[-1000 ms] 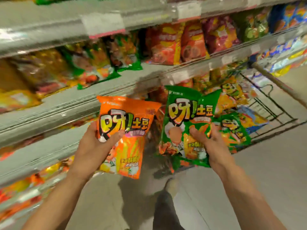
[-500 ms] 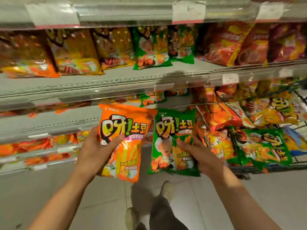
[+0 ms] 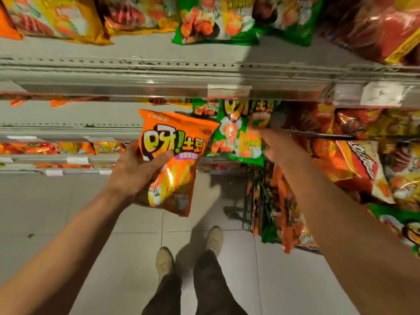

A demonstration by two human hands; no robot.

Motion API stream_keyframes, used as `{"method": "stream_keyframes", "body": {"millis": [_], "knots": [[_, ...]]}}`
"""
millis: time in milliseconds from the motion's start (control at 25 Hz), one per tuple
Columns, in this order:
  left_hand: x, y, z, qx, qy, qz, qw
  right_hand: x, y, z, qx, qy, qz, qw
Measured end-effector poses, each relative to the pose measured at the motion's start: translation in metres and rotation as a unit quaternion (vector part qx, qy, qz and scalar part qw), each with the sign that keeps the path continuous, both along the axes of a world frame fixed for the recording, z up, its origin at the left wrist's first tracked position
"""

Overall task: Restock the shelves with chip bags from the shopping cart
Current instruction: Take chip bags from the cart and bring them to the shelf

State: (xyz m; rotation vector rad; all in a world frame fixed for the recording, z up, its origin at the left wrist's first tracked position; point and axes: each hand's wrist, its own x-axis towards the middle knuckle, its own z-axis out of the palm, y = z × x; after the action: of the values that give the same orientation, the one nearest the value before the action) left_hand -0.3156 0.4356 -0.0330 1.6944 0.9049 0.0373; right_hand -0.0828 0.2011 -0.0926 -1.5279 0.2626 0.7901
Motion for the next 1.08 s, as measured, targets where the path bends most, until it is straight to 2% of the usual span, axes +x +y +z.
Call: {"method": "stream_keyframes", "body": {"millis": [160,280,440,520,600,680,800,1080], "knots": [[0.023,-0.021,-0.005,-0.012,-0.006,-0.002,1.000,0.074,0.003,0.004,0.044,0.030,-0.012,0.999],[0.034,-0.034,-0.006,-0.011,0.006,-0.001,1.000,0.092,-0.012,0.003,0.033,0.072,0.019,0.997],[0.041,-0.042,-0.006,-0.018,0.013,0.007,1.000,0.103,-0.019,0.011,0.047,0.002,0.057,0.997],[0.046,-0.046,-0.005,-0.022,0.017,0.004,1.000,0.113,-0.019,0.017,0.047,-0.040,0.042,0.997],[0.049,-0.050,-0.004,-0.023,0.016,0.004,1.000,0.123,-0.022,0.016,0.005,-0.063,0.016,0.998],[0.051,-0.053,-0.002,-0.021,0.014,0.001,1.000,0.126,-0.027,0.013,-0.039,-0.054,0.022,0.998],[0.050,-0.055,-0.004,-0.022,0.012,0.000,1.000,0.123,-0.036,0.007,-0.055,-0.021,0.050,0.997],[0.052,-0.058,-0.009,-0.032,0.006,0.032,0.999,0.119,-0.036,0.003,-0.027,-0.015,0.057,0.998]]}}
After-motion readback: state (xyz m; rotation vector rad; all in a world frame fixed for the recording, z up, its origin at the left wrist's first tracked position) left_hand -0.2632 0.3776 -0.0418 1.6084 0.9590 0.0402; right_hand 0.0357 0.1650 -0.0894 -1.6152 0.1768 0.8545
